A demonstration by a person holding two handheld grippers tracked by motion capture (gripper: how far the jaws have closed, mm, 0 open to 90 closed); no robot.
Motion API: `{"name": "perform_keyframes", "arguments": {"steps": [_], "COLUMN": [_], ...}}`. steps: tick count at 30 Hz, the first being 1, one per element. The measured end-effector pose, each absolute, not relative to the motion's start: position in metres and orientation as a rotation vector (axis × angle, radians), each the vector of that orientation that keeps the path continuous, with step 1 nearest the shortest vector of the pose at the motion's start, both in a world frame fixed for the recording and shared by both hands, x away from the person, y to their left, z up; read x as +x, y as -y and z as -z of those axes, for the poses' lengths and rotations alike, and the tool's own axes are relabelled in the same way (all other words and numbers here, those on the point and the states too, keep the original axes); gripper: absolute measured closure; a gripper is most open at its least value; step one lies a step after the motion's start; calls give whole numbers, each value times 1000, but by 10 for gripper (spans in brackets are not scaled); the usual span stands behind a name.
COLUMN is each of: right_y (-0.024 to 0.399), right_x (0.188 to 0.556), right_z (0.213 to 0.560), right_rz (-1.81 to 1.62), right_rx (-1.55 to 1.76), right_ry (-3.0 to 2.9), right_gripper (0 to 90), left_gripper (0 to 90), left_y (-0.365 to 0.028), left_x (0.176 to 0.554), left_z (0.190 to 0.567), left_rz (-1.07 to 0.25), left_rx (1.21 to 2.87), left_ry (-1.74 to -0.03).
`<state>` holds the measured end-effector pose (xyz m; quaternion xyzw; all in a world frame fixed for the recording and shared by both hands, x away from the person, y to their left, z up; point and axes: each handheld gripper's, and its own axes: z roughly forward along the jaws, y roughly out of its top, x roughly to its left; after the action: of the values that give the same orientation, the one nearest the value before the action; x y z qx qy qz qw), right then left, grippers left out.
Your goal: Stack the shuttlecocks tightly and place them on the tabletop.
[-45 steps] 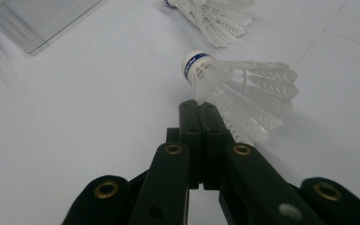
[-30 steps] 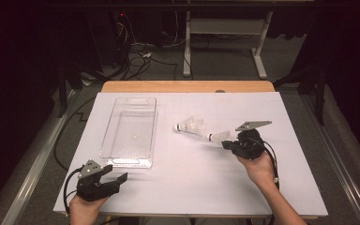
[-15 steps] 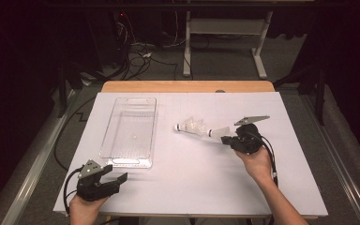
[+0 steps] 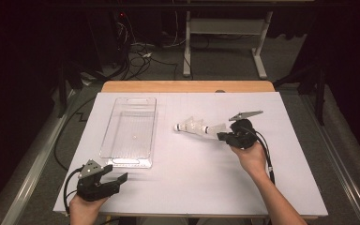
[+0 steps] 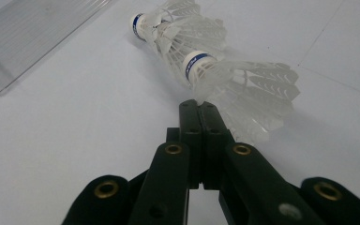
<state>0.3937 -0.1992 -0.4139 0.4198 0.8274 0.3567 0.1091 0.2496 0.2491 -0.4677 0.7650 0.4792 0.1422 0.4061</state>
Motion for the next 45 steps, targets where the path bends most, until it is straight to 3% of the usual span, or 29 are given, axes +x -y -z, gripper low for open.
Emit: {"name": "perform_keyframes", "arguments": {"steps": [45], "right_y": [170], "right_x": [418], "right_z": [425], "right_rz": [-1067], "right_rx": [1224], "right_ry": [-2487], "right_gripper": [900], "left_gripper": [310], "left_y": [-248], "left_x": [250], "left_z": [468], "left_rz": [-355], "left_rx": [1935], "left_ry": [-1208]}}
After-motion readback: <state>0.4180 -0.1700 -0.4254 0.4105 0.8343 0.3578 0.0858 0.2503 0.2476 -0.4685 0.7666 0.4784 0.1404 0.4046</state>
